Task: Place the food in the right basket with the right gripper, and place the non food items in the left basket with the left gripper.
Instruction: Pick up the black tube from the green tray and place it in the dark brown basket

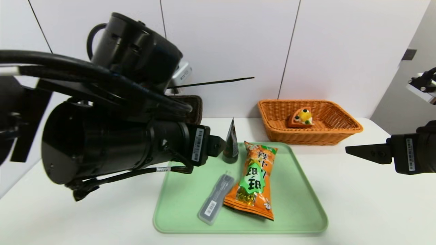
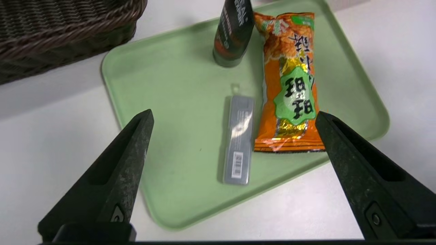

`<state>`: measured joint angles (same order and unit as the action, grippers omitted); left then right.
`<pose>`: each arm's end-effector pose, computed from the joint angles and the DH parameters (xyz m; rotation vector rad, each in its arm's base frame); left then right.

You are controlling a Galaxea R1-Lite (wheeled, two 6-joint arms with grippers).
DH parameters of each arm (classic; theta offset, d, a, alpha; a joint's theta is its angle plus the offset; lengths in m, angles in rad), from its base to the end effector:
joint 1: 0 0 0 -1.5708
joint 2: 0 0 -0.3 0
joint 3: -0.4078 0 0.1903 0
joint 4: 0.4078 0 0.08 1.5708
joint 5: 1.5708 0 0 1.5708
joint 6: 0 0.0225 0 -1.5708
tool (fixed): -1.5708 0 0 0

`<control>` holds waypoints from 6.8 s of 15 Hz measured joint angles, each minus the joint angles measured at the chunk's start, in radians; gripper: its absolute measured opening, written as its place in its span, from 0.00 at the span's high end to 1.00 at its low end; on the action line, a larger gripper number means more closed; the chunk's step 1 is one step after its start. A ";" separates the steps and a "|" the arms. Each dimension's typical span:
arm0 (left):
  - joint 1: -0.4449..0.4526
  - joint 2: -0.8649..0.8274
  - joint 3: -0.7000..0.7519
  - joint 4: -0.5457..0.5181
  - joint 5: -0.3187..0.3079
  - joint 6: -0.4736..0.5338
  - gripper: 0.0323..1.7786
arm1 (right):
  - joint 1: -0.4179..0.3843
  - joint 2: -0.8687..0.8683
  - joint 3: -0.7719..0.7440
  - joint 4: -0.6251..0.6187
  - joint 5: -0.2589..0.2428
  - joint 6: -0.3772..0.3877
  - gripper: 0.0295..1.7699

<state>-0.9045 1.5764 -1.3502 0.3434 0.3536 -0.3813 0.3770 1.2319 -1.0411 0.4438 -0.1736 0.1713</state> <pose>0.1755 -0.2106 0.2798 -0.0259 0.5566 -0.4355 0.1580 0.0584 0.2633 -0.0074 0.6255 0.1433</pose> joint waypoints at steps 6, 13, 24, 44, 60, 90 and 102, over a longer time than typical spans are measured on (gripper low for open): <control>-0.046 0.125 0.115 -0.317 0.156 -0.025 0.05 | -0.001 0.000 0.013 -0.050 0.004 0.065 0.03; -0.089 0.205 0.219 -0.535 0.284 -0.074 0.05 | -0.020 0.002 0.013 -0.073 0.026 0.081 0.03; -0.087 0.355 0.306 -0.874 0.344 -0.046 0.05 | -0.020 0.009 0.014 -0.074 0.023 0.081 0.03; -0.012 0.604 0.307 -1.357 0.370 0.229 0.05 | -0.018 -0.033 0.059 -0.073 0.034 0.073 0.03; 0.032 0.671 0.208 -1.357 0.362 0.269 0.50 | -0.008 -0.095 0.089 -0.073 0.033 0.068 0.03; 0.599 0.259 -0.014 -0.667 -0.135 0.173 0.83 | -0.020 -0.032 0.098 -0.072 0.017 0.073 0.03; 0.671 0.460 -0.017 -0.699 -0.131 0.179 0.83 | -0.029 -0.022 0.099 -0.074 0.016 0.075 0.03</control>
<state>-0.2338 2.0364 -1.3668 -0.3553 0.2228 -0.2026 0.3481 1.2102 -0.9419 0.3702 -0.1572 0.2462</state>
